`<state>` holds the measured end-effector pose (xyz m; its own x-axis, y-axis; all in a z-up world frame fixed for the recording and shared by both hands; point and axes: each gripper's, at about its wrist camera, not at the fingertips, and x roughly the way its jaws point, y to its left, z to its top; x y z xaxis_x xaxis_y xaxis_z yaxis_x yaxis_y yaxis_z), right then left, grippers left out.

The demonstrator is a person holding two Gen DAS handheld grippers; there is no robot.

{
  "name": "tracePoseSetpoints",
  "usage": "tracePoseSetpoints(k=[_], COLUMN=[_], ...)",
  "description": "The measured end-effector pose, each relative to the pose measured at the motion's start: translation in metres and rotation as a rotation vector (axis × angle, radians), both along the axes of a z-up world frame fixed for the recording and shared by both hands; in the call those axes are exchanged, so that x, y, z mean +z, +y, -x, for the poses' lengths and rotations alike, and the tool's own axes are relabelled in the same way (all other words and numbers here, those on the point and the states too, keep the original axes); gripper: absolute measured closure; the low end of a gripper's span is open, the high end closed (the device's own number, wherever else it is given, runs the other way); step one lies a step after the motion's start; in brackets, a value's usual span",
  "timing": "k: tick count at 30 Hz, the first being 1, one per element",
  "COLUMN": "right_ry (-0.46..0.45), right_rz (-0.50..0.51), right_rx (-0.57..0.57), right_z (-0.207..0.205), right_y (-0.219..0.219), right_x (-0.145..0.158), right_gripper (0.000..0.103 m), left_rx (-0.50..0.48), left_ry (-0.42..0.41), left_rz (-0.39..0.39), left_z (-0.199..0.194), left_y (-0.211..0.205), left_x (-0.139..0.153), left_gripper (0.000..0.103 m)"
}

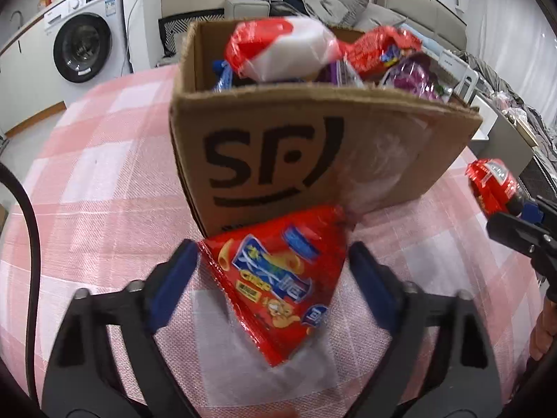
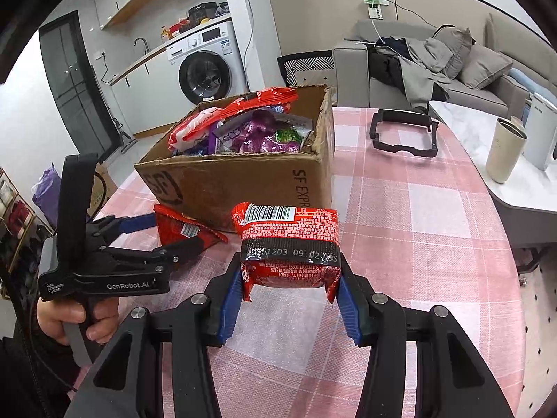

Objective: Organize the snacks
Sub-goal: 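Grasp the red triangular chip bag with the left gripper while the right gripper holds the pack, then lift and carry both red bags over the box with both grippers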

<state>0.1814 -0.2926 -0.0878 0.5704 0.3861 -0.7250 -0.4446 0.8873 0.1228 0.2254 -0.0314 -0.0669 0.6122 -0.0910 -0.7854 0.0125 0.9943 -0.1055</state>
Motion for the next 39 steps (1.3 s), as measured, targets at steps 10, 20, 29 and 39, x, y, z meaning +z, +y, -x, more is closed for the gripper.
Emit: tracePoseSetpoints(k=[10, 20, 29, 39], right_ry=[-0.006, -0.007, -0.010, -0.008], right_rz=[0.006, 0.013, 0.018, 0.025], right_rx=[0.011, 0.008, 0.023, 0.058], right_z=[0.000, 0.000, 0.001, 0.004], right_y=[0.002, 0.005, 0.009, 0.022], right_x=[0.002, 0.000, -0.001, -0.007], right_gripper=[0.053, 0.053, 0.053, 0.053], left_rx=[-0.040, -0.053, -0.047, -0.040], left_ry=[-0.048, -0.088, -0.118, -0.166], left_rz=[-0.014, 0.010, 0.059, 0.069], left_z=[0.007, 0.032, 0.056, 0.082], left_y=[0.001, 0.012, 0.019, 0.027], left_x=[0.000, 0.004, 0.007, 0.016], left_gripper=[0.044, 0.062, 0.065, 0.065])
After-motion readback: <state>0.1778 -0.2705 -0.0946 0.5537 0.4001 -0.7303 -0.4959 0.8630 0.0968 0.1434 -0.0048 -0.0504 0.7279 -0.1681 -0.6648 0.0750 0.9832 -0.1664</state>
